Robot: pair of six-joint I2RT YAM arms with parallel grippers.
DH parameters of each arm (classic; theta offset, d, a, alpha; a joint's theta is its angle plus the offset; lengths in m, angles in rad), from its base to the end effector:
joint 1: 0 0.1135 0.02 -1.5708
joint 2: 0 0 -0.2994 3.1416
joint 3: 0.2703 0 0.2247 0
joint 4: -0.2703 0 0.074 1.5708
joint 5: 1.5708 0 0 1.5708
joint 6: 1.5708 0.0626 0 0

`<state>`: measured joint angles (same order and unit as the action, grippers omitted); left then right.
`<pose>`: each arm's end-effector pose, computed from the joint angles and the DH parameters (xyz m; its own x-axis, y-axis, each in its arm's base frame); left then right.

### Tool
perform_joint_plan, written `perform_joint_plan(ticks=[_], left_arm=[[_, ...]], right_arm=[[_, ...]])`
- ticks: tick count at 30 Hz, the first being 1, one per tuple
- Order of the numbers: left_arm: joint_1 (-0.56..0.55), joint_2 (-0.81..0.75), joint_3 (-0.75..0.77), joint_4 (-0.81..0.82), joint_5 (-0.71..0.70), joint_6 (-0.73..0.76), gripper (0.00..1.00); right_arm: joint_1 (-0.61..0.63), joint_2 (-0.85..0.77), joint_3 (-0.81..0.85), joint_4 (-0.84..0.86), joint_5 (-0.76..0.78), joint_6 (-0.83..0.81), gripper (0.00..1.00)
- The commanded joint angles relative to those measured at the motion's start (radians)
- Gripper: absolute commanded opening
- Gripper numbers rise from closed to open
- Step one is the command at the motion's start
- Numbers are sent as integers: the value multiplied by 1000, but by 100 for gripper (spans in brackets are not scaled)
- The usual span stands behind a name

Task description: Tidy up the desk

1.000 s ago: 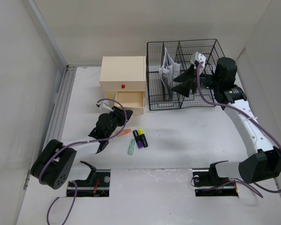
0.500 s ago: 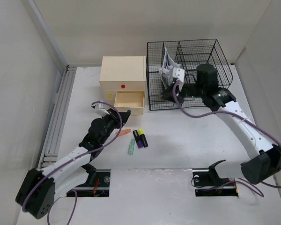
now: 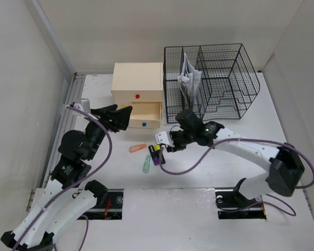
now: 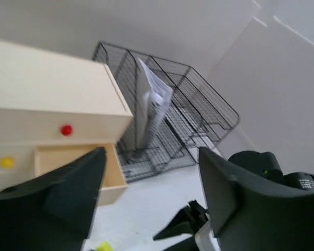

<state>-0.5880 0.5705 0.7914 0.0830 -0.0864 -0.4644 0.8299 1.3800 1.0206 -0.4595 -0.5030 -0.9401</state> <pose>0.0831 -0.0489 0.4220 0.0058 -0.5401 -0.8416 0.5444 0.7076 -0.4504 0.1634 0.2233 0.2934 0.4109 -0.5992 -0.6871 -0.9104 -0.2298 -0.3440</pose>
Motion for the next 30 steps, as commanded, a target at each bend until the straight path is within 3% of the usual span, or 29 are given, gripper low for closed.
perform_joint_plan(ticks=[1, 3, 8, 15, 30], left_arm=[[-4, -40, 34, -123, -117, 202, 75], [-4, -52, 11, -132, -209, 248, 83], [-4, -93, -26, -141, -236, 257, 85], [-4, -165, -44, -141, -248, 257, 88], [-4, -184, -44, -141, -228, 239, 90]], right_arm=[[41, 138, 143, -13, 109, 52, 36], [102, 207, 189, -57, 141, 81, 35], [247, 287, 162, -4, 299, -46, 39], [247, 295, 174, -99, 287, -312, 37], [225, 284, 59, -79, 311, -746, 38]])
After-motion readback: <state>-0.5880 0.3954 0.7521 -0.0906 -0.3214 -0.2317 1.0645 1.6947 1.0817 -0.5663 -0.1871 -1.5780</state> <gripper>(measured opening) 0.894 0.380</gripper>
